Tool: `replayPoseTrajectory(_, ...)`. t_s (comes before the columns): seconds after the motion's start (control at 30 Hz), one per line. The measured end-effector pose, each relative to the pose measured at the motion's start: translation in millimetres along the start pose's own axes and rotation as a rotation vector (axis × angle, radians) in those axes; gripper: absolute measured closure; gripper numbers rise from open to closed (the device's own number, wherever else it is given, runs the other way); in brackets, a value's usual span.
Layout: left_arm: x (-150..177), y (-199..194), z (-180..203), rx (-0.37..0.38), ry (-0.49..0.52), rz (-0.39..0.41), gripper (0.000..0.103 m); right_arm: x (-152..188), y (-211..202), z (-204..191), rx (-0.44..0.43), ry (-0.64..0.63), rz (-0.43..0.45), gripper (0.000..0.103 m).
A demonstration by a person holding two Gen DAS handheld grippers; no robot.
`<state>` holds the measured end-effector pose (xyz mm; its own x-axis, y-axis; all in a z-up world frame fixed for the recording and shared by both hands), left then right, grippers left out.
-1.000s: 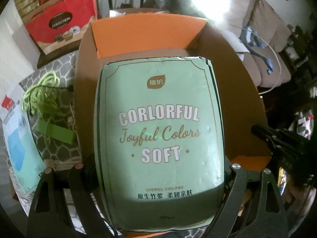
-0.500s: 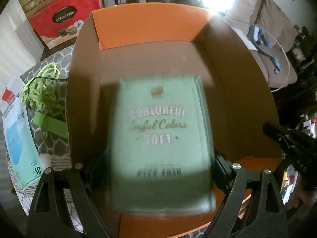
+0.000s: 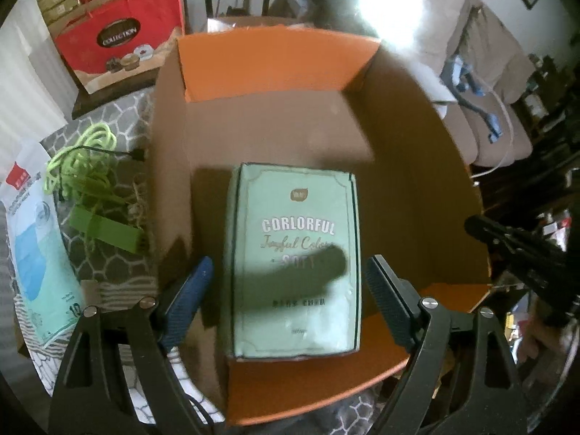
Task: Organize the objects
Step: 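Open the left gripper to release the tissue pack in the box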
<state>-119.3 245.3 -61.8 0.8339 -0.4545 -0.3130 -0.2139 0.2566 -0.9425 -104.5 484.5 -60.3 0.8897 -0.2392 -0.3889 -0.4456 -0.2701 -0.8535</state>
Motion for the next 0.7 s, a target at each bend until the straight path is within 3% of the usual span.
replayPoseTrajectory(0.27,5,-38,-24,0.015,0.019,0.057,0.014,0,-1,7,-0.064,0.032,-0.008,0.093)
replayPoseTrajectory(0.7,29,-59,-108,-0.027,-0.047,0.070,0.014,2,-3,1,-0.010,-0.012,-0.014,0.094)
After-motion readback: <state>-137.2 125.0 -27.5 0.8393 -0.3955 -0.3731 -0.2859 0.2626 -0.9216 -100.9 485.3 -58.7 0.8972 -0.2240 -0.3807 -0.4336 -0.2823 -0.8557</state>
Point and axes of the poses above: each gripper's, at about its wrist camera, not at the fingertips, and y roughly the way its jaws point, z to its right, x to its underside, the point moved 3 cm from there along y, roughly the way its jaws point, and after that the axes turned 7 degrees about y, right-handed, at the moved point
